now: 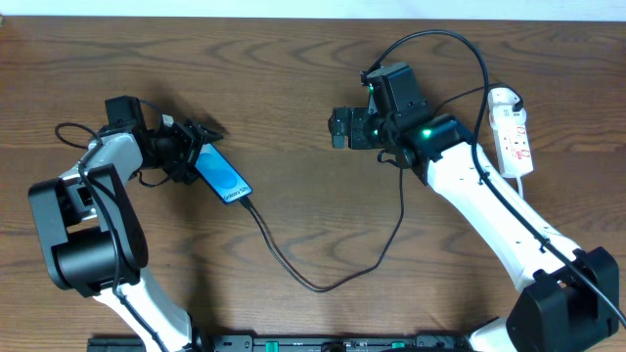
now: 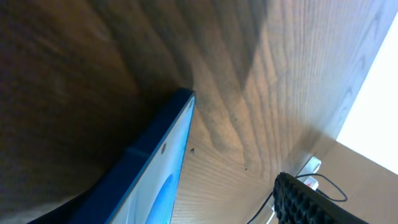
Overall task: Plug charger to phone and switch on socket
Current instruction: 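Lower the phone flat onto the table with the left gripper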
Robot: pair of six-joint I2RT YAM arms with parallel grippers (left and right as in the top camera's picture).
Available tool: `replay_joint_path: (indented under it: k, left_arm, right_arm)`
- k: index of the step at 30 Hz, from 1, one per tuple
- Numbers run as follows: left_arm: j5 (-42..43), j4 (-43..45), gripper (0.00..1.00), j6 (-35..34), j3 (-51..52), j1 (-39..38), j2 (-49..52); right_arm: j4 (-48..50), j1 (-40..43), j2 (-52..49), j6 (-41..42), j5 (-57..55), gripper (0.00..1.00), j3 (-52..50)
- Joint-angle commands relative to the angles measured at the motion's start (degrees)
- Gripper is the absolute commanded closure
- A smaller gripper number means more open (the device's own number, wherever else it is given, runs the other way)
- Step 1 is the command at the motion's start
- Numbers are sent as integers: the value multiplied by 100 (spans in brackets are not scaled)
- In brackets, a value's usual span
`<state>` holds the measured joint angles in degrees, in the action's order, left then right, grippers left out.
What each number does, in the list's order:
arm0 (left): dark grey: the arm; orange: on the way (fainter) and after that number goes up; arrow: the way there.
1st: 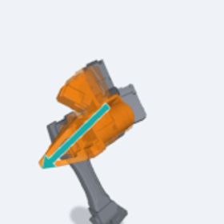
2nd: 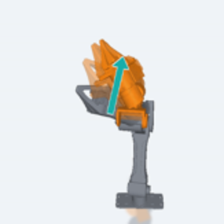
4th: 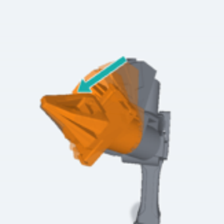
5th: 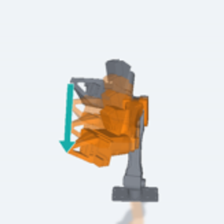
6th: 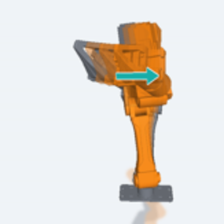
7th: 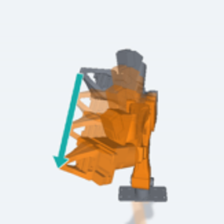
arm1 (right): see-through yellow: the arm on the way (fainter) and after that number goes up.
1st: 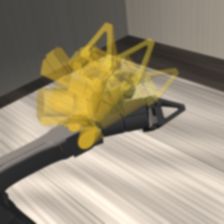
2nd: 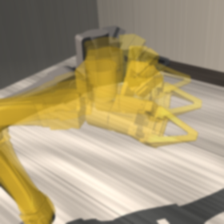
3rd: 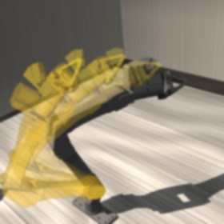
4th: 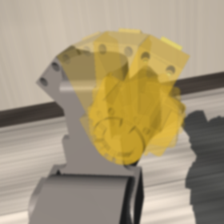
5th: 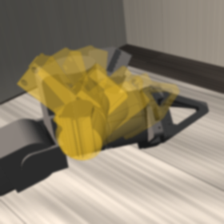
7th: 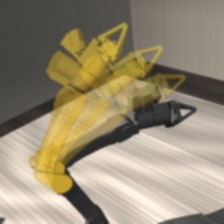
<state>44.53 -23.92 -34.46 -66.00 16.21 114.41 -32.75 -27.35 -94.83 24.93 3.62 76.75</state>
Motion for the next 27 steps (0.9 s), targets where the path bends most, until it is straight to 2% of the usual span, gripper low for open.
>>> replay_joint_path:
  k: [1, 6, 15, 27]
  left_arm:
    - [-2127, -463, 23, 35, 577, 33, 752]
    - [-2129, -597, 23, 35, 577, 33, 752]
    - [-2754, -1012, 23, 15, 577, 33, 752]
    - [-2798, -1145, 23, 15, 577, 33, 752]
  right_arm:
    - [-7, 17, 101, -83, -4, 1, 44]
    - [-4, -26, 101, -83, -4, 1, 44]
    - [-4, -50, 96, -83, -7, 1, 44]
    - [-4, -50, 96, -83, -7, 1, 44]
